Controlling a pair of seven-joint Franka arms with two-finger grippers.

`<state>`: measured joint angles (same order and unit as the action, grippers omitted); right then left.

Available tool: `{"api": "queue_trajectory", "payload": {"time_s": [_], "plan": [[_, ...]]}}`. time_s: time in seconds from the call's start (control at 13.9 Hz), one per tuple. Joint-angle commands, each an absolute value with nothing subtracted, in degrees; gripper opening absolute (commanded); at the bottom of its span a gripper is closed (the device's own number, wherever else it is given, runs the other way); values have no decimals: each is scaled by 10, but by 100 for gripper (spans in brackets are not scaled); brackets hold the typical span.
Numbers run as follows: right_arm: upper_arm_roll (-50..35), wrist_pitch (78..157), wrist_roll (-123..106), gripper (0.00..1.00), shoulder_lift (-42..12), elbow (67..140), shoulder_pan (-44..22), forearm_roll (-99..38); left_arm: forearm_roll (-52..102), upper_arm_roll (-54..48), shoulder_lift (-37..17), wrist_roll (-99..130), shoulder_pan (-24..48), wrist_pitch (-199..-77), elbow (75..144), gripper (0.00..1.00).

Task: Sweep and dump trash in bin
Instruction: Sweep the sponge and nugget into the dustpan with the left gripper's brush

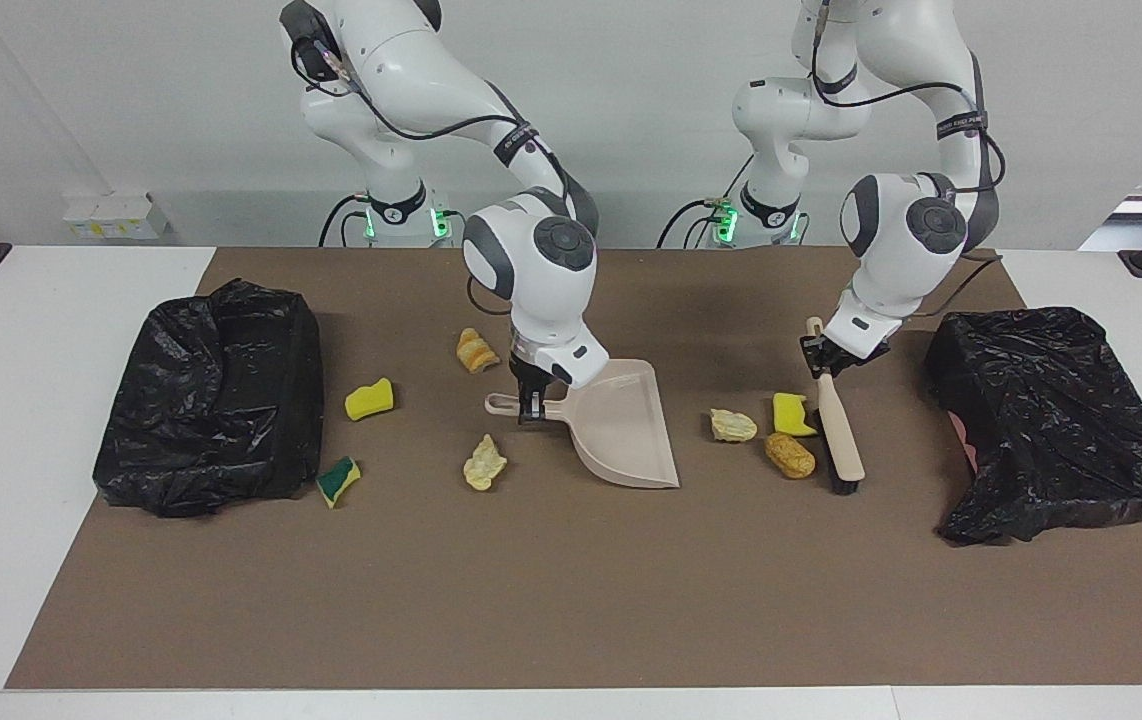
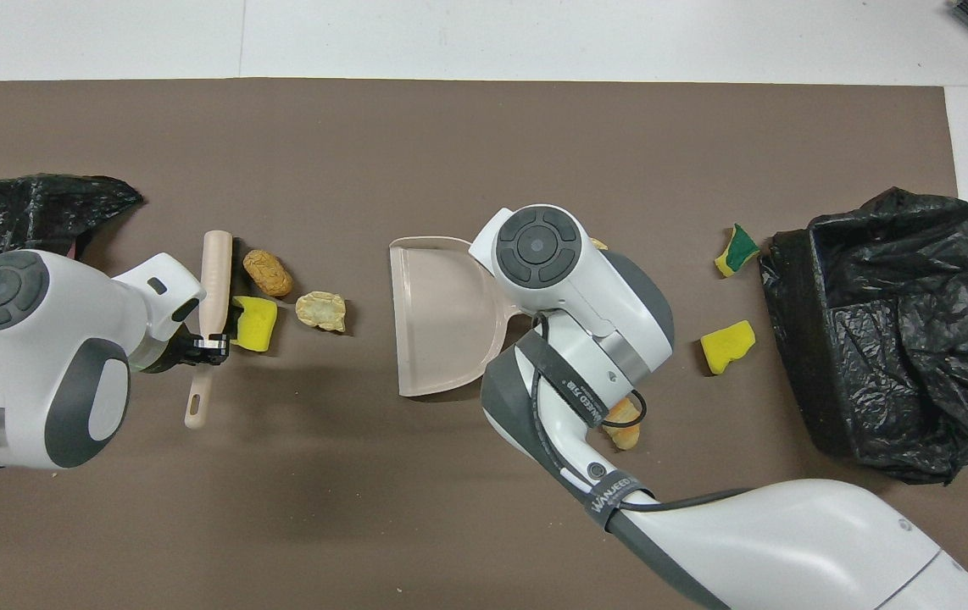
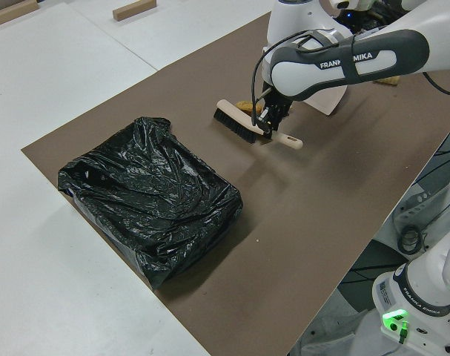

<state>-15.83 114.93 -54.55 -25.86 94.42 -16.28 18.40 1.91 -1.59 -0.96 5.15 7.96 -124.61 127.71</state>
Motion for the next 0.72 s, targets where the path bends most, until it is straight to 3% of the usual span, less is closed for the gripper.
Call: {"api": "queue_trajectory", "payload": {"time_s": [0.0,0.36,0.65], "plan": [[-162,1162,-530,0,-256,955,-163,192,45,-12,-10,52,121,-1248,1275,0],[-162,1162,-530,0,-256,954,-163,192,89,-14,-3,60,170,-1246,1282,0],[-162,1160,-529,0,-256,954,-163,192,130,-14,0,134,250,-1252,1284,0]]}}
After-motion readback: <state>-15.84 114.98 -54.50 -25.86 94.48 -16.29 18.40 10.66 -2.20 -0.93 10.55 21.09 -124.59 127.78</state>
